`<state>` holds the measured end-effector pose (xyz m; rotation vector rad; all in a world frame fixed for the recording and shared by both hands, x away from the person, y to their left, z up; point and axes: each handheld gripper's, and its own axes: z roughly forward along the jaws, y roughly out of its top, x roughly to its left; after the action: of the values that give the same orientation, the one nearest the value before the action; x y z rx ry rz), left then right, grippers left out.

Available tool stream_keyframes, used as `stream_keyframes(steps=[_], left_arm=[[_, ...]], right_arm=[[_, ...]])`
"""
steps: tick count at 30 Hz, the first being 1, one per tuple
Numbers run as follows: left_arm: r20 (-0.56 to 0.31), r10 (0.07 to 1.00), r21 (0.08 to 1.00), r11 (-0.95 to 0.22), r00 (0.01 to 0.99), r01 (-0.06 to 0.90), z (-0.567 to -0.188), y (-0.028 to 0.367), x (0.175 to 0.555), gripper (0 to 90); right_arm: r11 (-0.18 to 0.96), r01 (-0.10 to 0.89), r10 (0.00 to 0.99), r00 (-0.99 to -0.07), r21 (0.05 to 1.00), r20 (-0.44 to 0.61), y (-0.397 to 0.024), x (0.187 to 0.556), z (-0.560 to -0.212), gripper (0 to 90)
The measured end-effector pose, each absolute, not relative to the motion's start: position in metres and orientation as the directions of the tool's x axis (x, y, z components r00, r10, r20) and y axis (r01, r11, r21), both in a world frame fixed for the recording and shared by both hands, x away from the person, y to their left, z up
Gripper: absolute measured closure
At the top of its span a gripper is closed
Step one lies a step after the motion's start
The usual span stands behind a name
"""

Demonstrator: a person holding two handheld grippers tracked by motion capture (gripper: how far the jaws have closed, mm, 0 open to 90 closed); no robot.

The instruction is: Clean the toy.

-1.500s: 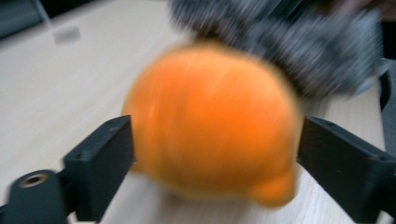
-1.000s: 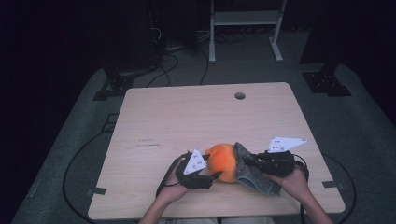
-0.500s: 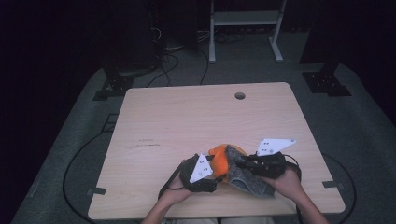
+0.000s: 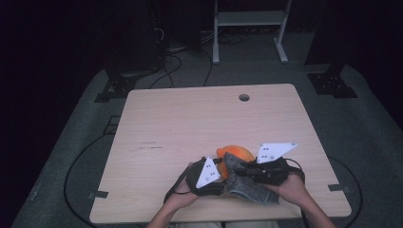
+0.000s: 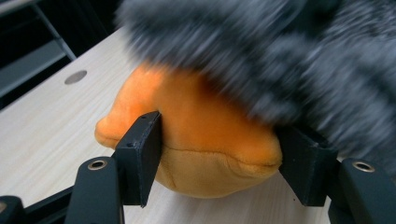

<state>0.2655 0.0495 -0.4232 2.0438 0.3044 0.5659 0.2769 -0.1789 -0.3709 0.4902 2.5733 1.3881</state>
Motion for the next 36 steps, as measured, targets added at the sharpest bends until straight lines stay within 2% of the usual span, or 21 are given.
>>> stream_keyframes(steps=[3,9,11,14,15,19,21,24,26,34,36], left_arm=[[0.273,0.432,0.854,-0.521,0.86,-0.009,-0.425,0.053,0.266,36.4],[0.247,0.435,0.855,-0.518,0.866,0.016,-0.429,0.059,0.269,36.2],[0.206,0.445,0.873,-0.486,0.871,0.042,-0.428,0.06,0.272,31.5],[0.159,0.478,0.889,-0.449,0.864,0.085,-0.426,0.059,0.276,17.1],[0.148,0.477,0.888,-0.449,0.866,0.095,-0.427,0.058,0.277,16.7],[0.164,0.467,0.883,-0.462,0.869,0.082,-0.428,0.057,0.276,29.5],[0.164,0.475,0.889,-0.451,0.865,0.079,-0.427,0.057,0.276,34.7],[0.178,0.465,0.882,-0.466,0.867,0.068,-0.426,0.056,0.275,35.6],[0.178,0.468,0.876,-0.476,0.865,0.077,-0.427,0.058,0.275,36.2],[0.179,0.46,0.858,-0.506,0.87,0.091,-0.434,0.067,0.275,37.0],[0.132,0.462,0.878,-0.465,0.877,0.113,-0.433,0.07,0.277,31.3]], right_arm=[[0.525,0.206,0.374,-0.927,0.825,-0.007,-0.174,0.283,-0.372,80.6],[0.488,0.278,0.457,-0.889,0.827,0.029,-0.198,0.3,-0.38,80.6],[0.466,0.304,0.475,-0.878,0.831,0.055,-0.206,0.302,-0.385,80.6],[0.44,0.307,0.479,-0.875,0.844,0.068,-0.212,0.3,-0.39,80.7],[0.437,0.302,0.481,-0.874,0.847,0.063,-0.212,0.298,-0.392,80.6],[0.439,0.278,0.482,-0.875,0.854,0.037,-0.21,0.292,-0.39,80.7],[0.435,0.259,0.428,-0.902,0.862,0.056,-0.205,0.285,-0.388,80.7],[0.47,0.213,0.359,-0.933,0.856,0.035,-0.188,0.277,-0.388,80.7],[0.495,0.195,0.357,-0.934,0.847,0.006,-0.181,0.277,-0.387,80.7],[0.469,0.268,0.472,-0.882,0.841,0.018,-0.2,0.307,-0.386,80.6],[0.464,0.287,0.486,-0.873,0.838,0.03,-0.205,0.309,-0.391,80.6]])
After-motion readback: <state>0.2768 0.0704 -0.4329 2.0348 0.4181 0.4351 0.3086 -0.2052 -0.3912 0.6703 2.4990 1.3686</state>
